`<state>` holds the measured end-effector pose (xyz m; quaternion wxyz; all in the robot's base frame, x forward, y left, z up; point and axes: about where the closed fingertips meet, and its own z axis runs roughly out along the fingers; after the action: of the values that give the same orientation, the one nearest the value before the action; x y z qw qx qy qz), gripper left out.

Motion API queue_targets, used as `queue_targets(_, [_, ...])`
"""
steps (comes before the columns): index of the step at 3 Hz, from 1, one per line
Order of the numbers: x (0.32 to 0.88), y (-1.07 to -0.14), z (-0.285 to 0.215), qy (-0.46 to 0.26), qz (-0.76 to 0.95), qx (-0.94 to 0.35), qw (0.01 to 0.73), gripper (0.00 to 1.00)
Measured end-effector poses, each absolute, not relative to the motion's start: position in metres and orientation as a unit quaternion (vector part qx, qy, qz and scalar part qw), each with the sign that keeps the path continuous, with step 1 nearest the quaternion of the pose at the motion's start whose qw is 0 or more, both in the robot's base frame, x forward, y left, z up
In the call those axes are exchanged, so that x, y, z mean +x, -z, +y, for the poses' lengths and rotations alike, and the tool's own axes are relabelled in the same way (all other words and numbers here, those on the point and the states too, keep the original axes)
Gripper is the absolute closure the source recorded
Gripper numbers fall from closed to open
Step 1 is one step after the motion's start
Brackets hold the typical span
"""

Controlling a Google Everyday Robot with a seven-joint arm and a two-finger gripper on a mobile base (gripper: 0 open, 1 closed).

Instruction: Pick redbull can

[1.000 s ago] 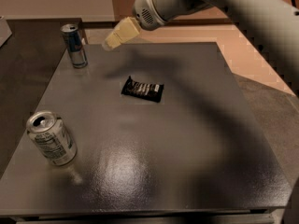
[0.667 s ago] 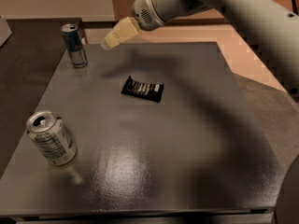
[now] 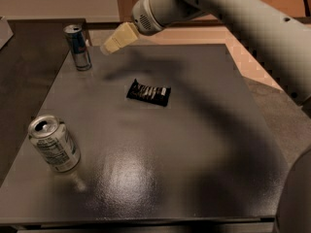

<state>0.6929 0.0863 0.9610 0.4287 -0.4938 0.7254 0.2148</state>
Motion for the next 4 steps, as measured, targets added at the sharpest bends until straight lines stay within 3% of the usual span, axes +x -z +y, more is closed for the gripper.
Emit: queue_targets(4, [0.77,-0.916,0.147,-0.258,0.708,-0.498,0.431,0.0])
